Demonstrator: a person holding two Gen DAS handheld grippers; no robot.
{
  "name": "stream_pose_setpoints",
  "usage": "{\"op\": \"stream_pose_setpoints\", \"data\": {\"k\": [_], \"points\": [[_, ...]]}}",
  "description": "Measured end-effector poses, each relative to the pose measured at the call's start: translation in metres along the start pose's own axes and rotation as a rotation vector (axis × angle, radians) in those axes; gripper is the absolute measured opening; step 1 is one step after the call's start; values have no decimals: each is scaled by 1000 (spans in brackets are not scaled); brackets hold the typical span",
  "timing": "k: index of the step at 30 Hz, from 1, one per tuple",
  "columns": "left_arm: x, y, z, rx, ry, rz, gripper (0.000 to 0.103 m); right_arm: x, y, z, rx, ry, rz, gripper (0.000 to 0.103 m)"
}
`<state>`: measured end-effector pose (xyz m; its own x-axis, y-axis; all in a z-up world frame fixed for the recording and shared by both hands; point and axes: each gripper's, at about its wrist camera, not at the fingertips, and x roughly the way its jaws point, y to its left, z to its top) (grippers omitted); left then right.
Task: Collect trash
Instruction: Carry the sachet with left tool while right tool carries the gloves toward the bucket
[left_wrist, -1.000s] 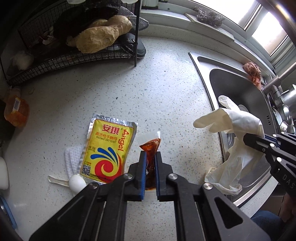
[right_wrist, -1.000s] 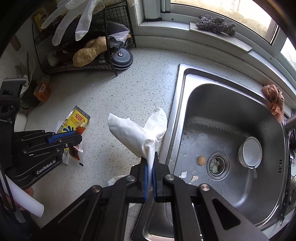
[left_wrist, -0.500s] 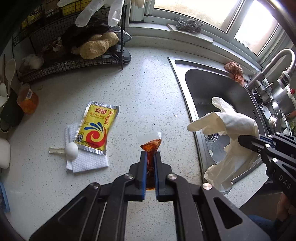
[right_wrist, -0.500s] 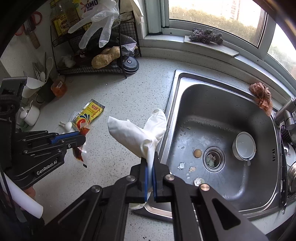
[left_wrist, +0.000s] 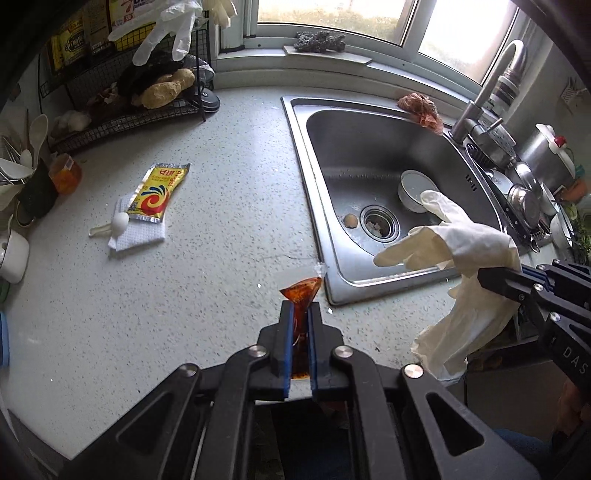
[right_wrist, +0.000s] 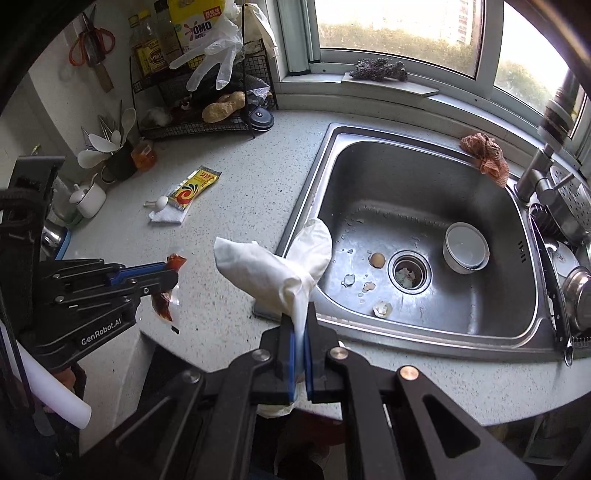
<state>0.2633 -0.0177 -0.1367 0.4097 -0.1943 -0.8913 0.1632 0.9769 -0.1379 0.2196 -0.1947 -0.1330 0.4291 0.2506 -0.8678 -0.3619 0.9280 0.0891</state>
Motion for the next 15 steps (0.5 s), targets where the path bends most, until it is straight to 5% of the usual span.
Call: {"op": "stream_pose_setpoints", "data": {"k": [8,15], "points": [[-40,-60,-63,25,-36,18,6,-50,-14,-68,-1,-20,10,3],[-40,-89,-105,43,24,15,6,-61,-24,-117,39,15,12,3]]}}
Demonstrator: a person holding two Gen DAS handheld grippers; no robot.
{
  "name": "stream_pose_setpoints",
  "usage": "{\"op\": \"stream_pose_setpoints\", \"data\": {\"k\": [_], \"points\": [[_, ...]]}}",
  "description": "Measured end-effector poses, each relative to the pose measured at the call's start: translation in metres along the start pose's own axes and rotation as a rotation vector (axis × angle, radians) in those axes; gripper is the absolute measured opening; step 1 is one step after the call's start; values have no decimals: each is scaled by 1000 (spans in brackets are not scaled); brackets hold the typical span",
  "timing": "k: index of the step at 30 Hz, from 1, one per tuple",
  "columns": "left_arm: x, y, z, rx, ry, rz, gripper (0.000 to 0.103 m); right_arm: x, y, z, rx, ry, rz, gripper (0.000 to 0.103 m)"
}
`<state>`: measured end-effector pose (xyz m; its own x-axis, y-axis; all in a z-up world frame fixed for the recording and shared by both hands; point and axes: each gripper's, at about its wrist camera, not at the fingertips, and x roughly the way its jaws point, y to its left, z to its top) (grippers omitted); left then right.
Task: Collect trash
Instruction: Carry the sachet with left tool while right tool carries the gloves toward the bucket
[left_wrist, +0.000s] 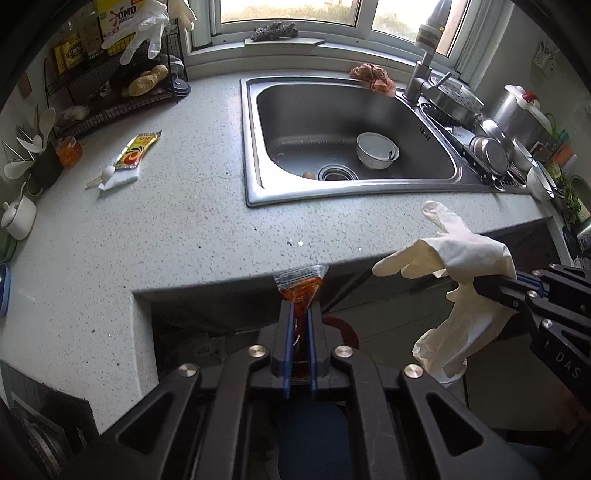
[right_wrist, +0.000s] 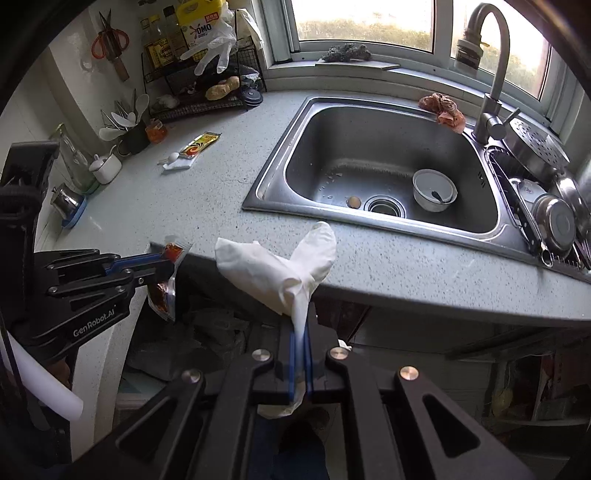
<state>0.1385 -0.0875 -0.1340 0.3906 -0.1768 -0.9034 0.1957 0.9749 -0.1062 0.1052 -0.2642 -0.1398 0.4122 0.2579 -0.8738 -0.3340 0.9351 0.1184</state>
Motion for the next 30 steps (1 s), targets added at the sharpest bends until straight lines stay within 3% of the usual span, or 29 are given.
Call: {"op": "stream_pose_setpoints", "data": {"k": [6,12,16,20,30], "points": [[34,-9,-30,15,117,-2,6,23,-8,-28,26,59,-3,3],[82,-13,-59,27,172,-22,6,70,-20,-62,72,114,28,3],[124,-10,-81,42,182,14,6,113,-26,-88,67,128,23,3],[176,-10,-105,44,175,-2,6,168,-38,-119,67,132,33,3],[344,6,-171,21,236,15,6,338,-68,-192,90,250,25,3]]}}
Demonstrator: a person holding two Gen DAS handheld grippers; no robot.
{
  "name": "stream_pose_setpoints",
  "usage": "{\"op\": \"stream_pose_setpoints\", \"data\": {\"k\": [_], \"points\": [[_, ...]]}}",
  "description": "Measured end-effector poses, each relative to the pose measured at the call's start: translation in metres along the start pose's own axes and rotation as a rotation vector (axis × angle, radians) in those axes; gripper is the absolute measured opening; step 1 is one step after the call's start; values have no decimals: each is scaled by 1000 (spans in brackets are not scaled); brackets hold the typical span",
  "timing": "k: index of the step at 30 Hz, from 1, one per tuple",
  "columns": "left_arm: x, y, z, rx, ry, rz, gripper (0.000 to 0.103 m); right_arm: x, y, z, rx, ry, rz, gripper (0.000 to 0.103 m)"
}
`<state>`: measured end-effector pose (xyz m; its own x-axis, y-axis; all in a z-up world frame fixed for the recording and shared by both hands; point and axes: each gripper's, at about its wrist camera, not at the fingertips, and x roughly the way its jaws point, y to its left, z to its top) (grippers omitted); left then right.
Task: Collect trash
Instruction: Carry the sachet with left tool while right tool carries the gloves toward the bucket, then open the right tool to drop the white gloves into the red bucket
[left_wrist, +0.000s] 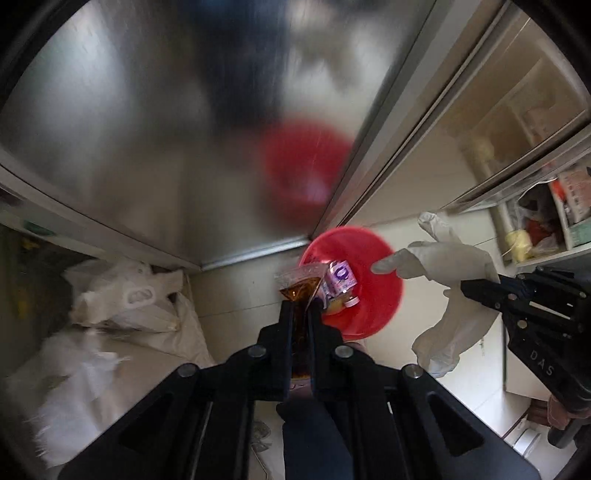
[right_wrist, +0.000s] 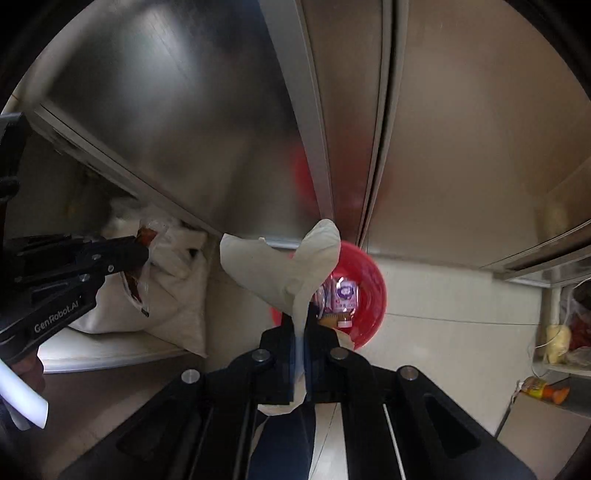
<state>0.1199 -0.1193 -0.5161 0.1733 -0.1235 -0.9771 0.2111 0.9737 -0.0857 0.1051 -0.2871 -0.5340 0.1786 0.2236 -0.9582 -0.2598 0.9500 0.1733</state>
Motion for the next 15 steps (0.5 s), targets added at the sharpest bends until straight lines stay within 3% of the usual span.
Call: {"op": "stream_pose_setpoints", "data": {"k": [8,15], "points": [[85,-9,-6,33,-11,28,6,108,-22,-11,-6,22,-16,3],[113,-1,1,44,-5,25,6,135,-28,-12,16,14,-16,3]]}}
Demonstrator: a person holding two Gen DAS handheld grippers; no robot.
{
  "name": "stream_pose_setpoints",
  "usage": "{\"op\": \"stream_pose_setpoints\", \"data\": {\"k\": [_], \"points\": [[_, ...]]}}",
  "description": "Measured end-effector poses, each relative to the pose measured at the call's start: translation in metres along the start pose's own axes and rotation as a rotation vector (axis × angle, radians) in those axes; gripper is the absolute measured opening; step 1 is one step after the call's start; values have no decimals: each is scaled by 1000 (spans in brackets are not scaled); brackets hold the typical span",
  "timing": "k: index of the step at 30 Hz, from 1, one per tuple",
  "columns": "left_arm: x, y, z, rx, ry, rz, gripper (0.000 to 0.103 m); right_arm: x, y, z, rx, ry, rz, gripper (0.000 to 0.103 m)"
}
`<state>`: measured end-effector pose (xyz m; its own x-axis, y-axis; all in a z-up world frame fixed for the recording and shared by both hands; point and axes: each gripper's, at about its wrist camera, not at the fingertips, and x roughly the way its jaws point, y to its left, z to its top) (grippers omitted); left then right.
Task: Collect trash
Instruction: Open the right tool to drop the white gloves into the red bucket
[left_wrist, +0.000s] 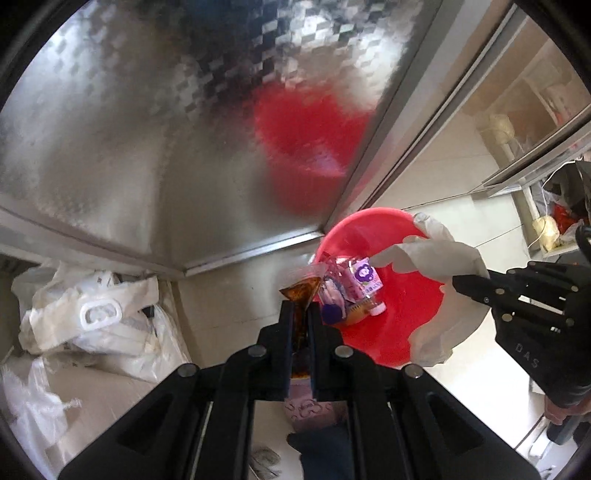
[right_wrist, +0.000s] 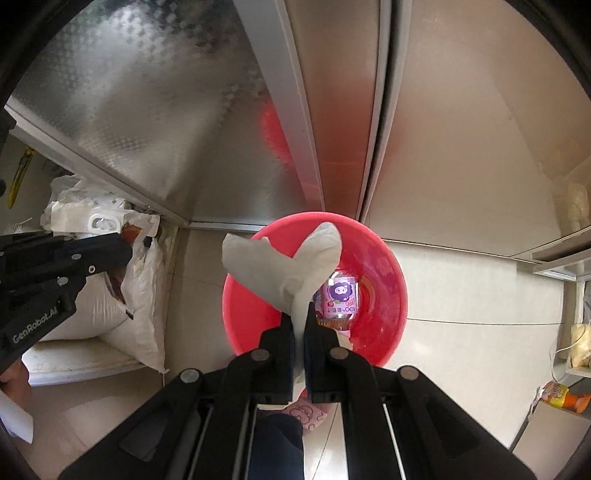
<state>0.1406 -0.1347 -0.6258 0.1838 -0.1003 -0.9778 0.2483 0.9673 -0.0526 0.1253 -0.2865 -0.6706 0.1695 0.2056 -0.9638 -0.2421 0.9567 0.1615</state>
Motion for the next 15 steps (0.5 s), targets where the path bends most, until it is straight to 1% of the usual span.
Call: {"op": "stream_pose_setpoints", "data": {"k": [1,3,4,5,7,9,11,12,15], "points": [[1,1,1,7,-7,2,6,2,0,-1,-2,3,1,7],[0,2,3,24,-21,11,6,2,0,-3,-15,0,2,35],[-1,0,4,37,-22,17,6,-1,1,-5,-17,-2,0,63],[-4,-1,6,48,-22,23,6,-2,0,-7,-18,-6,-2,72],[-8,-5,8,70,-23,21,6,-14,-3,-11,-7,-26,7,72],[-17,-11,11,93,-29,14,6,-23,-5,-14,0,-35,-29,76],[-24,-16,14,113,-36,-3,6,-33,-8,-15,17,-34,-44,84],[-26,-17,15,119,-34,-14,6,-40,-10,-16,29,-37,-53,85],[-30,-27,18,129,-20,-57,6,-60,-15,-21,73,-50,-99,94]]}}
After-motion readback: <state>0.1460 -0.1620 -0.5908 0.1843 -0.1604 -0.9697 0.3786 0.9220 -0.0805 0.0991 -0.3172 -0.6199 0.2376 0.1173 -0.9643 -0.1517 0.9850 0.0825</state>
